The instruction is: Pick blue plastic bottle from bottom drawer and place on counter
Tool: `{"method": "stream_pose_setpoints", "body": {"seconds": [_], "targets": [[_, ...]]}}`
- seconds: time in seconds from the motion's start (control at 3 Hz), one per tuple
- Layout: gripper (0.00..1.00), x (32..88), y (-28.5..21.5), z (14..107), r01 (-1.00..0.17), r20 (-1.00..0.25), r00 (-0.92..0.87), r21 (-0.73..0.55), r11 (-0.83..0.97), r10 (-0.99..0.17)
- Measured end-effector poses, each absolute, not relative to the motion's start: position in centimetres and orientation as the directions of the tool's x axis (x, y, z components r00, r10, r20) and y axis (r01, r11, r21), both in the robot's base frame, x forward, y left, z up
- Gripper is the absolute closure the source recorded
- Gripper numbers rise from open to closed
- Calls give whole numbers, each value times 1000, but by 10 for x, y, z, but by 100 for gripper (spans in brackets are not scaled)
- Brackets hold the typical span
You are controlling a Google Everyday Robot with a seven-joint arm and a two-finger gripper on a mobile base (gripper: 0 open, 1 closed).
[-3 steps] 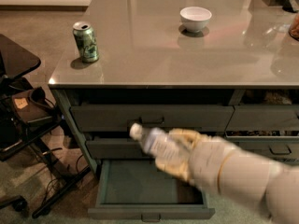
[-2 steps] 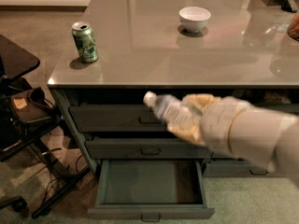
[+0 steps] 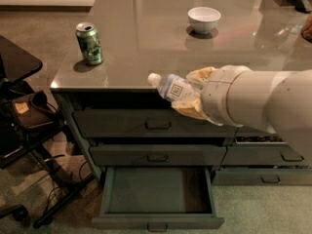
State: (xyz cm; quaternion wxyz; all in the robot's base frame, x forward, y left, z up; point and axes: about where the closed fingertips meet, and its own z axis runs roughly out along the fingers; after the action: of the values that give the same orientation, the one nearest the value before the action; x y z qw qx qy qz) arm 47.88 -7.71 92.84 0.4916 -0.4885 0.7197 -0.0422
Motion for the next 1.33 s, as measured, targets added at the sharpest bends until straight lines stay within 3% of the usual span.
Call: {"method": "stream_pose_setpoints", "body": {"seconds": [0.67, 1.0, 1.33], "targets": [[100, 542, -66, 963, -672, -702, -24, -516, 531, -712], [100, 586, -42, 989, -683, -707, -5, -514, 519, -707], [100, 592, 3, 1004, -706, -707, 65, -531, 468, -704]]}}
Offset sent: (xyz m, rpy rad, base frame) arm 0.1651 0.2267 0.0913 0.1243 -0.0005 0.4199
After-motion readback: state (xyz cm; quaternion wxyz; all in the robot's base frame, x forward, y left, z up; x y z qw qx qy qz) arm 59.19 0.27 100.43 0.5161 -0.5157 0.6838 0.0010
